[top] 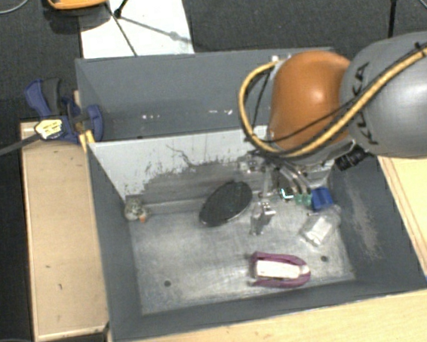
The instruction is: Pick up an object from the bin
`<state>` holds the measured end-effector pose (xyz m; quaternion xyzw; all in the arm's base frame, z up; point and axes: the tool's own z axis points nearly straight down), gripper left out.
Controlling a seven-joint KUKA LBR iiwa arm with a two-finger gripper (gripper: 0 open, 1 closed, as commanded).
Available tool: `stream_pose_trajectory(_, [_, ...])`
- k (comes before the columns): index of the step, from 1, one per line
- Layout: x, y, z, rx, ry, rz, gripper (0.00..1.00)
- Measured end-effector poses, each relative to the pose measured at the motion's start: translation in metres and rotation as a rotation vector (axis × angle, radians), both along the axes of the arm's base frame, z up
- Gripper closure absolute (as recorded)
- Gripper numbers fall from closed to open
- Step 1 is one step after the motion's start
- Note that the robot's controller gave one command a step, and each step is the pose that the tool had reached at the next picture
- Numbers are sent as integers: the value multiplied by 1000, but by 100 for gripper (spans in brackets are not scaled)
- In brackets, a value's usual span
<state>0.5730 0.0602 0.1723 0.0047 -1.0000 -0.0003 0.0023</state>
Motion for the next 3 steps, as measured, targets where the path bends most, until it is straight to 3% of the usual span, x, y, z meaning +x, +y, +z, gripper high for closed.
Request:
stream_pose_trajectory(1, [20,16,-101,1,-5,29,0])
stream_pose_trajectory(2, [21,15,-98,1,-12,24,100])
stream_pose_trajectory(3, [10,12,43,0,-13,198,100])
